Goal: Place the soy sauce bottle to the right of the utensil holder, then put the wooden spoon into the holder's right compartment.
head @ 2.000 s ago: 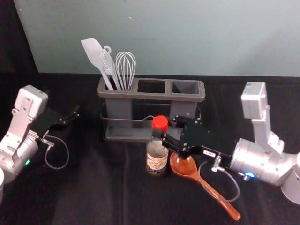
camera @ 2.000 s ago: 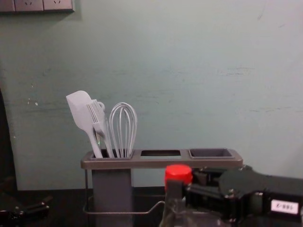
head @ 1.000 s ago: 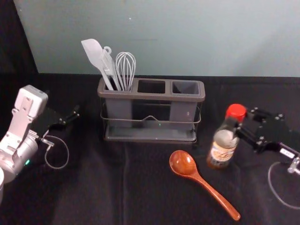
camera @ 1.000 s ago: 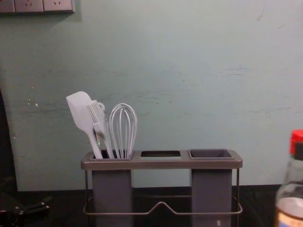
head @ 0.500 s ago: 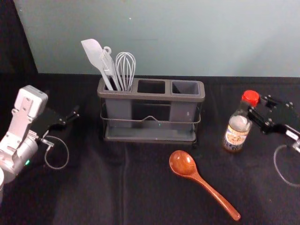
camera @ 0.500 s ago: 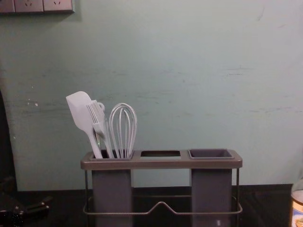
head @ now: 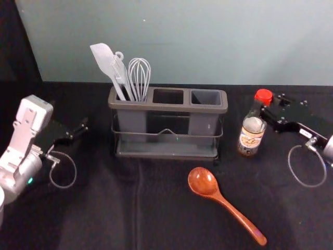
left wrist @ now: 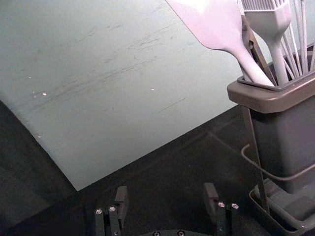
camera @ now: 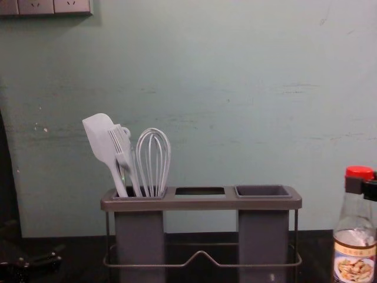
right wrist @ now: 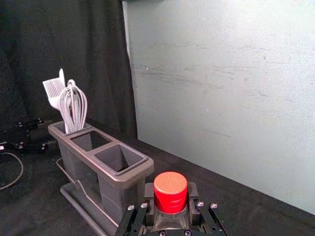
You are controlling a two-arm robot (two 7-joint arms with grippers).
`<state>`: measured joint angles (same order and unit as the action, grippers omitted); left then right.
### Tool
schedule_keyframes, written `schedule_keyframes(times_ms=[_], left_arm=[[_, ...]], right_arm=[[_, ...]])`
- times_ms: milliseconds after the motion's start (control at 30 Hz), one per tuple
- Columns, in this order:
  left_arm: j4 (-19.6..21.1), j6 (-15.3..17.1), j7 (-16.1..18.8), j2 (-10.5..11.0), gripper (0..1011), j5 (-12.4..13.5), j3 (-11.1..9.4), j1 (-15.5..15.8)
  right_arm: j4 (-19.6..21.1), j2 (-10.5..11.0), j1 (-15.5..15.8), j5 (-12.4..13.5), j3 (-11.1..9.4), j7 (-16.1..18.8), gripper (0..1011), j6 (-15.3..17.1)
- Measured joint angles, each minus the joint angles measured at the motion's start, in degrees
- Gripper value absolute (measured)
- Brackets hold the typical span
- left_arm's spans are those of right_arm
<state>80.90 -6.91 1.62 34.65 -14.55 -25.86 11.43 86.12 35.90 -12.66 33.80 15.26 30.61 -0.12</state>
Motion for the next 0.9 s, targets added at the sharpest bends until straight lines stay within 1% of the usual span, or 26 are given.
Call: schedule_keyframes(times_ms=[233,367,900], left_arm=[[0.0,0.0,0.0,0.0,1005,0.0,0.0,0.0],[0.0,0.0,0.0,0.0,1005,0.0,0.0,0.0],[0.0,0.0,0.0,0.0,1005,0.0,0.0,0.0]], right_arm=[[-2.4,-1.4,-2.4,-1.0,1.1,0.5,383,-0.2],[-3.8,-2.1,-3.4,-1.2,1.4,0.8,383,-0.6],[-5.7,-3.2,-4.3,-3.1,1.8,0.9,383,-2.0]])
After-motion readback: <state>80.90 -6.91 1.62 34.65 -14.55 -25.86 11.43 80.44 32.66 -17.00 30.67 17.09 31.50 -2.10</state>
